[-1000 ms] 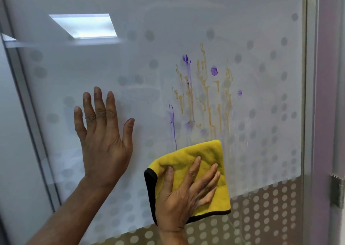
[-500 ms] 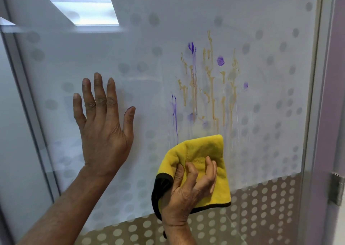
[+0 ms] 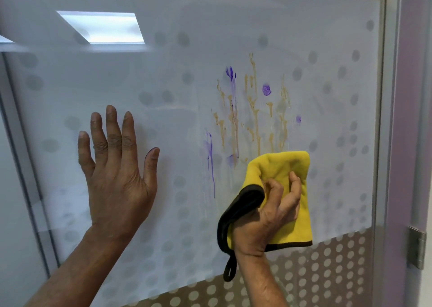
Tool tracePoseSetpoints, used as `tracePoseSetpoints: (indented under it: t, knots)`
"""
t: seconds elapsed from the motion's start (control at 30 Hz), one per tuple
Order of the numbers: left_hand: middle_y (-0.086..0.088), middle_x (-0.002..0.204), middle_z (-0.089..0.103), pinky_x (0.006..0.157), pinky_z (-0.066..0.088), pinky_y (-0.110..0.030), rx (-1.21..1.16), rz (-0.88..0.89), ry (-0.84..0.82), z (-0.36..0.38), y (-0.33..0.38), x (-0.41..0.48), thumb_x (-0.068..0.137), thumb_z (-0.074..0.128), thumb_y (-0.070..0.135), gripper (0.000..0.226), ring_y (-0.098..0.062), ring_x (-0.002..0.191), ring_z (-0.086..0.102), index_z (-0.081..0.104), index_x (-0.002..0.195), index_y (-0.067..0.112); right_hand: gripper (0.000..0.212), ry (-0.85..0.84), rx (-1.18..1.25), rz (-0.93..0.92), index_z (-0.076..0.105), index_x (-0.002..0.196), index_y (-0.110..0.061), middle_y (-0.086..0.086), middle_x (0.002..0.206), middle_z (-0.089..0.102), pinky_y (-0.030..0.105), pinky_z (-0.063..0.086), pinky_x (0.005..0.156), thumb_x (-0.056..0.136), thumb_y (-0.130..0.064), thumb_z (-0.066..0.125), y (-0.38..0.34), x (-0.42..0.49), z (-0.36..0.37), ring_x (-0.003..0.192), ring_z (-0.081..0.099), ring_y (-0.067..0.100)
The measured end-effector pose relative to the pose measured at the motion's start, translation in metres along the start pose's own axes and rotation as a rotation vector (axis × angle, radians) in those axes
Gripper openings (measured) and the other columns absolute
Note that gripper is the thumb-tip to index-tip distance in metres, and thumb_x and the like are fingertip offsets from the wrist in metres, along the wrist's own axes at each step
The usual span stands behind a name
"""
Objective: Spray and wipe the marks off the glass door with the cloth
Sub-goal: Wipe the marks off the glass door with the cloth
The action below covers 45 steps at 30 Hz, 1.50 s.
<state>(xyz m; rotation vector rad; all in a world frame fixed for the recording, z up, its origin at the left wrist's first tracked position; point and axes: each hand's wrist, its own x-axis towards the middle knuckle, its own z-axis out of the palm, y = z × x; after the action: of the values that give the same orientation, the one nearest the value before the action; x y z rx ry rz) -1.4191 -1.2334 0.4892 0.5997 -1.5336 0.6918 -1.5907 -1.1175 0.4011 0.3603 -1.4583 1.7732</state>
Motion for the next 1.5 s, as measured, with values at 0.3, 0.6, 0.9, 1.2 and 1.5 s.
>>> tracePoseSetpoints:
  t: [0.3, 0.6, 0.9, 1.2, 1.5]
  knots:
    - [-0.017, 0.176, 0.016, 0.133, 0.010, -0.056, 0.055, -0.005, -0.002, -0.001, 0.002, 0.000, 0.113, 0.028, 0.045, 0.066, -0.034, 0.165, 0.010, 0.021, 0.166, 0.007, 0.011, 0.043, 0.143, -0.077, 0.064, 0.102, -0.001, 0.025, 0.158, 0.045, 0.061, 0.027, 0.121, 0.103, -0.009, 0.059, -0.013, 0.076, 0.025, 0.152, 0.036, 0.044]
    - [-0.014, 0.177, 0.014, 0.133, 0.009, -0.056, 0.087, -0.003, -0.007, 0.001, 0.001, 0.000, 0.112, 0.025, 0.048, 0.068, -0.032, 0.165, 0.010, 0.019, 0.167, 0.008, 0.023, -0.044, 0.205, -0.141, 0.068, 0.104, -0.002, 0.019, 0.162, 0.044, 0.055, 0.019, 0.127, 0.106, -0.020, 0.054, -0.070, 0.147, 0.052, 0.156, 0.031, 0.040]
    - [-0.014, 0.177, 0.016, 0.134, 0.008, -0.053, 0.093, -0.016, -0.018, 0.000, 0.002, 0.000, 0.111, 0.023, 0.046, 0.067, -0.031, 0.165, 0.010, 0.022, 0.167, 0.009, 0.014, -0.184, 0.264, -0.496, 0.071, 0.103, -0.005, 0.021, 0.159, 0.049, 0.062, 0.027, 0.123, 0.102, -0.013, 0.060, -0.123, 0.146, 0.069, 0.152, 0.038, 0.043]
    - [-0.018, 0.173, 0.024, 0.132, 0.013, -0.055, 0.066, -0.013, 0.002, -0.005, 0.005, 0.000, 0.113, 0.023, 0.031, 0.058, -0.035, 0.163, 0.020, 0.030, 0.163, 0.004, 0.007, -0.406, 0.287, -0.785, 0.067, 0.094, -0.008, 0.017, 0.160, 0.048, 0.058, 0.025, 0.125, 0.094, -0.001, 0.065, -0.103, 0.079, 0.052, 0.155, 0.036, 0.037]
    - [-0.017, 0.173, 0.024, 0.133, 0.013, -0.054, 0.046, -0.024, 0.014, -0.003, 0.004, 0.000, 0.113, 0.028, 0.029, 0.057, -0.033, 0.163, 0.020, 0.030, 0.164, 0.004, 0.014, -0.440, 0.211, -0.829, 0.063, 0.096, -0.012, 0.008, 0.162, 0.047, 0.057, 0.029, 0.123, 0.091, -0.003, 0.071, -0.039, 0.009, 0.022, 0.157, 0.034, 0.028]
